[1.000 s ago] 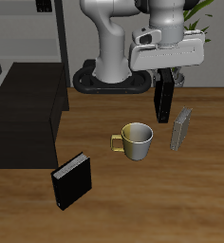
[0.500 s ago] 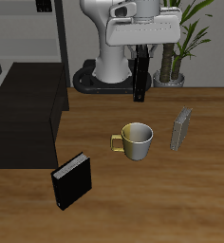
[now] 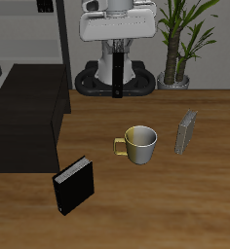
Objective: Place the left black book upright on top of the shelf
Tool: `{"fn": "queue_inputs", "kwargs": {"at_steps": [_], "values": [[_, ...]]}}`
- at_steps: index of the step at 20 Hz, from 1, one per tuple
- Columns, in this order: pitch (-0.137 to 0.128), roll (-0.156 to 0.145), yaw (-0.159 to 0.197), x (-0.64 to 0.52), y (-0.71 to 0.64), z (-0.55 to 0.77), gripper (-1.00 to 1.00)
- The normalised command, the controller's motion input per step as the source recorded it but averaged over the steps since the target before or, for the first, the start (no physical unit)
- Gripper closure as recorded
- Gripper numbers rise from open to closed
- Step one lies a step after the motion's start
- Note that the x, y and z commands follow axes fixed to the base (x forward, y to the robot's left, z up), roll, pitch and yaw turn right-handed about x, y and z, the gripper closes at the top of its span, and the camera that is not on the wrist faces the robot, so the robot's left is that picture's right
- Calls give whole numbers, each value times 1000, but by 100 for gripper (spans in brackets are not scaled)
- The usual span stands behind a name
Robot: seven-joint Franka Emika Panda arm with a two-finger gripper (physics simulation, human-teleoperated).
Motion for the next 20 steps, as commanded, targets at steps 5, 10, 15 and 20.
{"fn": "queue_inputs", "kwargs": {"at_steps": [5,10,15,20], "values": [[-8,-33,-22,-114,-748,165,100],[-12,-14,-23,-111,-651,145,100],[0,2,15,-53,-472,-11,100],[14,-24,-6,-18,-441,-96,100]]}}
